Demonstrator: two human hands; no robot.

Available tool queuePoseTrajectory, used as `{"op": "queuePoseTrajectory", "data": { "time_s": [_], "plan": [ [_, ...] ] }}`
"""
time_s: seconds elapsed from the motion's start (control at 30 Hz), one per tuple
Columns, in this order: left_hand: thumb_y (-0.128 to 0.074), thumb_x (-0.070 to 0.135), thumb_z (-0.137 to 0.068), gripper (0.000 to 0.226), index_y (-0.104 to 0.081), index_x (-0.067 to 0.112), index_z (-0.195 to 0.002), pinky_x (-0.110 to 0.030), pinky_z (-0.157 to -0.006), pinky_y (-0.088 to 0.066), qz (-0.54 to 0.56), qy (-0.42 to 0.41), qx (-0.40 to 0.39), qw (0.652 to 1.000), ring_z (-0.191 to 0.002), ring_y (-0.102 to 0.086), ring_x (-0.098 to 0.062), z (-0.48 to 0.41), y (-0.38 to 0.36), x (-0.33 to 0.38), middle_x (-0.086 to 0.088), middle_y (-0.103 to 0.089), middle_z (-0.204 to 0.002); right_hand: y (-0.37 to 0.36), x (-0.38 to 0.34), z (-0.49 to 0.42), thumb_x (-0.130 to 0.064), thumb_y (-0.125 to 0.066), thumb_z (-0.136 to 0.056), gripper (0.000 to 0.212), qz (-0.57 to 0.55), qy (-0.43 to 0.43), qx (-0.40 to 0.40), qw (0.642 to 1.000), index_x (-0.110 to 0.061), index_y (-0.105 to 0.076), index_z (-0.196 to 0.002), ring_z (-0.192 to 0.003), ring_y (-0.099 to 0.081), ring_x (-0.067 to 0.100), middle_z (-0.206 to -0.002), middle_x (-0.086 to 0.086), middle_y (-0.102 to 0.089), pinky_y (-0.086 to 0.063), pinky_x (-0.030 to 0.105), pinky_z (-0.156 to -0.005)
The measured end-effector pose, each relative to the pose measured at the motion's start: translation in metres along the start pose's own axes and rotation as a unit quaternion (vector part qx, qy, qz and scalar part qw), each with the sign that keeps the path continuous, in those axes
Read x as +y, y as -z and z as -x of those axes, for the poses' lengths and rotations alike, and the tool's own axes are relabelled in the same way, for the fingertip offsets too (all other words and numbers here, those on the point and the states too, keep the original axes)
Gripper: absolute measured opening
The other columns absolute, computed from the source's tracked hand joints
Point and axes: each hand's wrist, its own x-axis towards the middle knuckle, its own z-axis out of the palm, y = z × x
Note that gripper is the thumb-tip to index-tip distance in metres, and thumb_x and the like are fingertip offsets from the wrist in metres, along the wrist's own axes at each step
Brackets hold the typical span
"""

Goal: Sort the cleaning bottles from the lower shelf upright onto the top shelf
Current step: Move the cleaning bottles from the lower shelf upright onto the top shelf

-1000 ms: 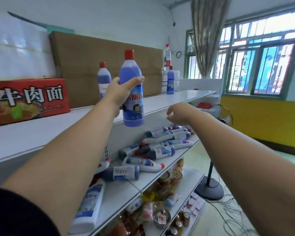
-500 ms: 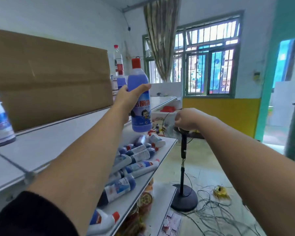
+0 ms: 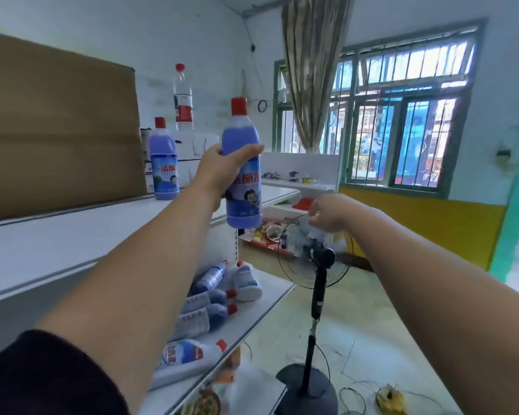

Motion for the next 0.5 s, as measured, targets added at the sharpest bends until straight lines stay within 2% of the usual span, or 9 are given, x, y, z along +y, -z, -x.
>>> {"op": "queuePoseTrajectory", "data": {
  "time_s": [0.17,0.3,0.37,0.43,0.47,0.5],
  "plan": [
    [-0.079,0.041,-0.081,0.055,-0.057,0.016,-0.123,-0.031,-0.062,-0.052,-0.023,0.008,0.053,0.998,-0.087,-0.068,-0.02,-0.062,-0.021,-0.02,-0.005,-0.068,-0.105,-0.004,0.03,-0.073,-0.031,-0.047,-0.104,0.04,-0.008,0.041,0.0,0.999,-0.012,-0.061,-0.136,-0.127,-0.054,0.026,-0.137,0.006,-0.061,-0.04,0.042,-0.112],
    [-0.079,0.041,-0.082,0.045,-0.059,0.02,-0.116,-0.033,-0.065,-0.054,-0.053,0.009,0.078,0.995,-0.089,-0.067,-0.021,-0.112,-0.022,-0.031,-0.004,-0.067,-0.103,-0.006,0.037,-0.138,-0.028,-0.048,-0.102,0.041,-0.037,0.064,0.024,0.997,-0.014,-0.058,-0.139,-0.13,-0.052,0.027,-0.14,0.007,-0.058,-0.04,0.042,-0.113],
    [-0.079,0.043,-0.081,0.045,-0.059,0.018,-0.114,-0.032,-0.067,-0.054,-0.077,0.006,0.097,0.992,-0.089,-0.067,-0.02,-0.135,-0.016,-0.036,-0.003,-0.068,-0.103,-0.007,0.036,-0.173,-0.029,-0.048,-0.102,0.033,-0.035,0.086,0.044,0.995,-0.013,-0.066,-0.124,-0.119,-0.057,0.026,-0.125,0.005,-0.065,-0.043,0.041,-0.108],
    [-0.079,0.043,-0.081,0.045,-0.06,0.017,-0.111,-0.031,-0.069,-0.053,-0.109,0.005,0.11,0.988,-0.088,-0.066,-0.018,-0.156,-0.009,-0.037,-0.002,-0.068,-0.103,-0.006,0.029,-0.205,-0.027,-0.046,-0.102,0.025,-0.031,0.102,0.05,0.993,-0.016,-0.065,-0.09,-0.1,-0.055,0.024,-0.092,-0.002,-0.062,-0.045,0.039,-0.097],
    [-0.08,0.043,-0.08,0.045,-0.06,0.017,-0.11,-0.03,-0.071,-0.054,-0.126,0.007,0.115,0.985,-0.087,-0.066,-0.017,-0.164,-0.004,-0.037,-0.002,-0.068,-0.102,-0.006,0.023,-0.22,-0.027,-0.045,-0.102,0.025,-0.031,0.109,0.046,0.992,-0.015,-0.063,-0.088,-0.097,-0.053,0.023,-0.088,-0.003,-0.058,-0.045,0.039,-0.095],
    [-0.081,0.042,-0.08,0.044,-0.06,0.017,-0.11,-0.03,-0.071,-0.054,-0.144,0.01,0.117,0.983,-0.087,-0.066,-0.017,-0.172,0.001,-0.037,-0.001,-0.068,-0.102,-0.005,0.017,-0.233,-0.027,-0.045,-0.102,0.026,-0.033,0.119,0.043,0.991,-0.012,-0.066,-0.098,-0.101,-0.053,0.024,-0.097,0.0,-0.061,-0.044,0.04,-0.098]
  ]
}}
